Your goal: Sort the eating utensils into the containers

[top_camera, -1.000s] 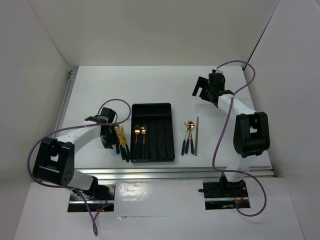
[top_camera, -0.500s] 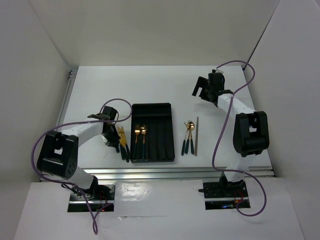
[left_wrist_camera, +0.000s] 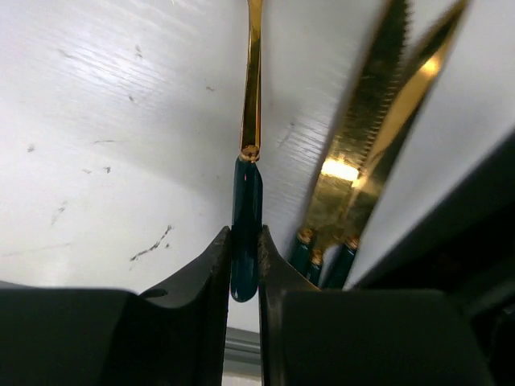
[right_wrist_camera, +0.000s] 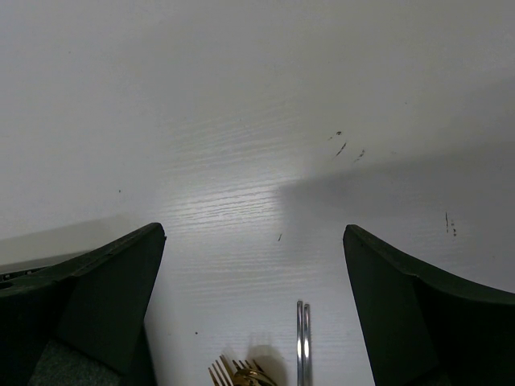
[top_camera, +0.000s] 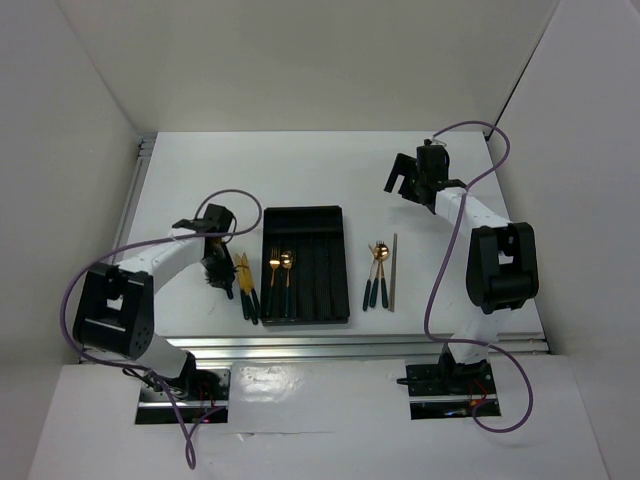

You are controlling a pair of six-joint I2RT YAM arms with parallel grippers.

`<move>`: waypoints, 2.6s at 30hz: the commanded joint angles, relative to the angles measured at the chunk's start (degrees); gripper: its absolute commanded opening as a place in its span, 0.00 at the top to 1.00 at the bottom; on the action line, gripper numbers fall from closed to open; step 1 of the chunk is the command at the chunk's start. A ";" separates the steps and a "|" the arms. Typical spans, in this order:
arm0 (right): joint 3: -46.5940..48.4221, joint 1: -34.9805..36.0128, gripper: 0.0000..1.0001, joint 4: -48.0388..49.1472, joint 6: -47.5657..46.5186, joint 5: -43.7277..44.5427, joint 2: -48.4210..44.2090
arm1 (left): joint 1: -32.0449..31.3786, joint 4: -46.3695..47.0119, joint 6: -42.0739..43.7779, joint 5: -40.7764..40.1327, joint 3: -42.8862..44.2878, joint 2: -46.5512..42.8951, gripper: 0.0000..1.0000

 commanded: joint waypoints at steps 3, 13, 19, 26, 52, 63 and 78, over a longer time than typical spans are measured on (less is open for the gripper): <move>1.77 -0.35 0.00 -0.13 0.73 1.10 -0.79 | 0.25 -4.11 3.27 -0.56 8.05 -10.09 1.00; 2.30 -0.35 0.00 0.40 0.73 1.10 0.26 | -1.41 -2.53 8.54 12.61 12.10 -15.47 1.00; 2.83 -0.35 0.00 0.40 1.25 1.72 0.26 | -8.70 8.19 8.55 18.69 8.06 -16.80 1.00; 1.08 -0.35 0.00 -0.13 1.25 2.77 -1.49 | -15.48 9.86 3.46 13.07 7.27 -13.90 1.00; -2.88 -0.35 0.00 2.95 3.98 2.33 -3.78 | -27.70 8.02 -15.10 -1.52 1.55 -5.29 1.00; -2.88 -0.35 0.00 2.42 4.50 2.33 -2.02 | -28.75 9.25 -14.04 -0.47 1.11 -3.52 1.00; -2.88 -0.35 0.00 2.42 4.50 2.33 -1.49 | -29.81 7.50 -12.37 0.16 3.57 0.61 0.99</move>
